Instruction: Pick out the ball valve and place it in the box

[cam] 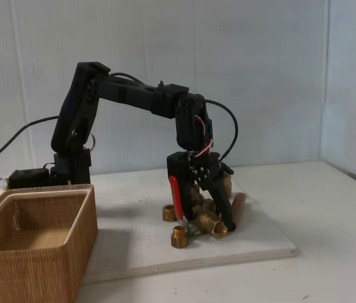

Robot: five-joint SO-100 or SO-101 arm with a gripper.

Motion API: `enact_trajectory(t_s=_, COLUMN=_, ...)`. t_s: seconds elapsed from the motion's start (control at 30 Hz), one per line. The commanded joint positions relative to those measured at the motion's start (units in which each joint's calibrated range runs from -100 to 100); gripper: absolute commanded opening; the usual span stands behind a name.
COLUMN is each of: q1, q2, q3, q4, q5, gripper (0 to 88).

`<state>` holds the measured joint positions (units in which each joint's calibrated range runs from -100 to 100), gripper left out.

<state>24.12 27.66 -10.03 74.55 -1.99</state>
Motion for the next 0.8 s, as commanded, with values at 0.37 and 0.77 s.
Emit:
enact_trajectory(t_s=0.37, q1=0.09, q2=-1.42, q3=-5.58, q4=6.51, q5=0.13, gripper=11.5)
enact_trajectory(t_s=0.77, q1=0.16, q2=-0.99, q3=-17.04, q4=20.20, q5=0.18, gripper=11.5)
